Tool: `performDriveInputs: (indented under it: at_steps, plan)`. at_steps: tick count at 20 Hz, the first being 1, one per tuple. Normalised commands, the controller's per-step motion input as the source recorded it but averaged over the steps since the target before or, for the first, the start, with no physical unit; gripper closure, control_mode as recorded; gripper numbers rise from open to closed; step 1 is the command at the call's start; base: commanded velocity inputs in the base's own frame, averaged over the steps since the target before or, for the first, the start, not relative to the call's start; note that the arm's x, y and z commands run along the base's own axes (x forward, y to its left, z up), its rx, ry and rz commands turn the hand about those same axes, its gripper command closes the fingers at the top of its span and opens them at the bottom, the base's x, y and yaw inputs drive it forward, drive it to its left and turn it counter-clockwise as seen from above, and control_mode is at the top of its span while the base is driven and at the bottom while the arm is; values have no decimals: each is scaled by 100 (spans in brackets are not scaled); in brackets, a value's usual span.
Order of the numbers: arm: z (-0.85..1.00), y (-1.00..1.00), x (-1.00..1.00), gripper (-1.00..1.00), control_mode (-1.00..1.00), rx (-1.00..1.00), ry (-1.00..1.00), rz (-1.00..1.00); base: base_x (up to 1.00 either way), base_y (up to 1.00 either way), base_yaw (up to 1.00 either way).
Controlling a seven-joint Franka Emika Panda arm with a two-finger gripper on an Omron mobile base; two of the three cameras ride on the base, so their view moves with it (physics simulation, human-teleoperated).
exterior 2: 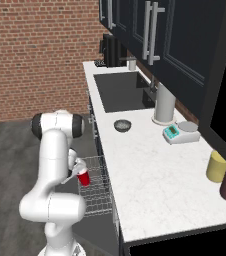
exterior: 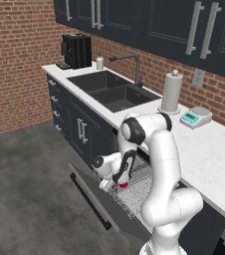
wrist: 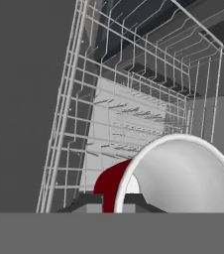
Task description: Pick up the cup and bowl from the counter, place them in the dishwasher, and close the dishwasher door.
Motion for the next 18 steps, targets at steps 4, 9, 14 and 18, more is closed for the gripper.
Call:
performDriveInputs:
  at_steps: [4, 9, 14, 18]
  plan:
    - [-51, -14, 26, 100, -100, 0, 7, 0, 0, 0, 0]
    - [-50, -9, 16, 100, -100, 0, 7, 0, 0, 0, 0]
    - [-45, 0, 0, 100, -100, 0, 4, 2, 0, 0, 0]
    - [-29, 0, 0, 100, -100, 1, 4, 3, 0, 0, 0]
